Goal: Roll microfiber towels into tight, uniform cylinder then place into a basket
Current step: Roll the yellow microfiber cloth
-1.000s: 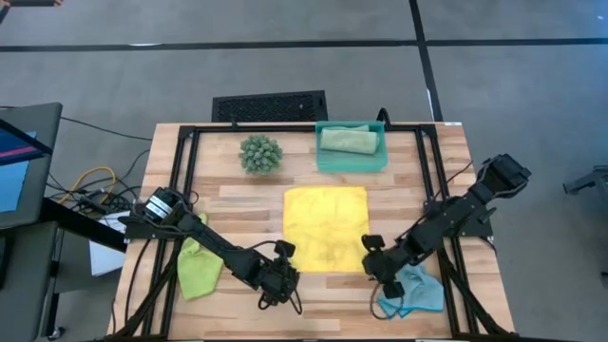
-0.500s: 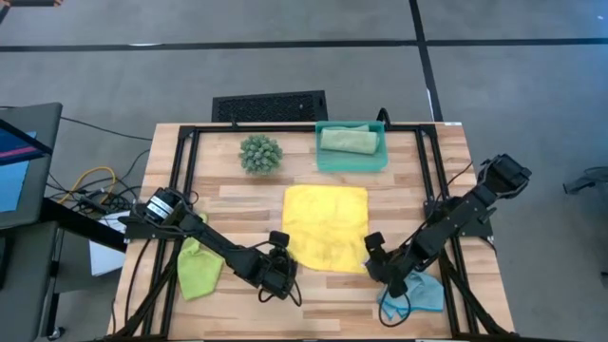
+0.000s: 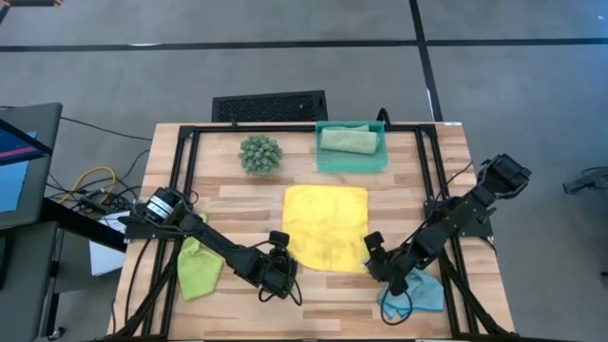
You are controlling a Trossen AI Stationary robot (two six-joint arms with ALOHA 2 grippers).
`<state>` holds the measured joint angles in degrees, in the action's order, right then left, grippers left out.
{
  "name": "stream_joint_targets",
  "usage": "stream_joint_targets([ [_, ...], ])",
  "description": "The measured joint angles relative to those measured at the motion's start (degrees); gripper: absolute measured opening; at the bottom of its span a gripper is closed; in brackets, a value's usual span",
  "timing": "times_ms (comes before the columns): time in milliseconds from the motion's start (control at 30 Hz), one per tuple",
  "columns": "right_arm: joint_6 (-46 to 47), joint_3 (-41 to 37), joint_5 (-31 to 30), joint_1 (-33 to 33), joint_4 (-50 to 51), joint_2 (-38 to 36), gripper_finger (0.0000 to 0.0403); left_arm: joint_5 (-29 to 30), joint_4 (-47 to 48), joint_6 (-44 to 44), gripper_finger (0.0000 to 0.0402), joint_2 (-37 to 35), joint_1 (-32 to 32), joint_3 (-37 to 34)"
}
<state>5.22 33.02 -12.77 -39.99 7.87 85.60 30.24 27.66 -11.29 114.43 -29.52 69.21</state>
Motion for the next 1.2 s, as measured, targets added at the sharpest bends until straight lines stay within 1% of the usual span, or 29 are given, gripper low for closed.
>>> stream_joint_targets([
  [133, -1.61, -1.06, 0.23, 0.05, -2.64, 0.00, 0.0128, -0.01, -0.01, -0.02, 0.0000, -0.01, 0.00, 0.00],
  [267, -1.84, -2.14, 0.53, 0.71, -2.66, 0.00, 0.0111, -0.02, -0.02, -0.08, 0.0000, -0.02, 0.00, 0.00],
  [667, -2.72, -2.21, 2.53, 0.74, -3.24, 0.00, 0.0030, -0.13, 0.62, -1.53, 0.0000, -0.07, -0.11, 0.04],
  [733, -2.70, -2.21, 4.16, 0.64, -3.81, 0.00, 0.0014, -0.42, 1.09, -1.94, 0.0000, -0.11, -0.20, 0.07],
  [800, -2.64, -1.84, 6.39, 0.49, -3.85, 0.00, 0.0007, -0.43, 1.44, -2.08, 0.0000, -0.13, -0.55, 0.07],
  [933, -1.67, -0.55, 6.98, -0.15, -3.90, 0.00, 0.0018, -0.44, 1.44, -2.08, 0.0000, -0.13, -1.36, 0.07],
  [1033, 1.61, 0.29, 6.84, 0.36, -4.09, 0.00, 0.0032, -0.44, 1.45, -2.58, 0.0000, -0.13, -1.51, 0.07],
  [1200, 3.84, 0.76, 6.92, 1.57, -4.23, 0.00, 0.0072, -0.46, 1.46, -2.93, 0.0000, -0.13, -1.51, 0.07],
])
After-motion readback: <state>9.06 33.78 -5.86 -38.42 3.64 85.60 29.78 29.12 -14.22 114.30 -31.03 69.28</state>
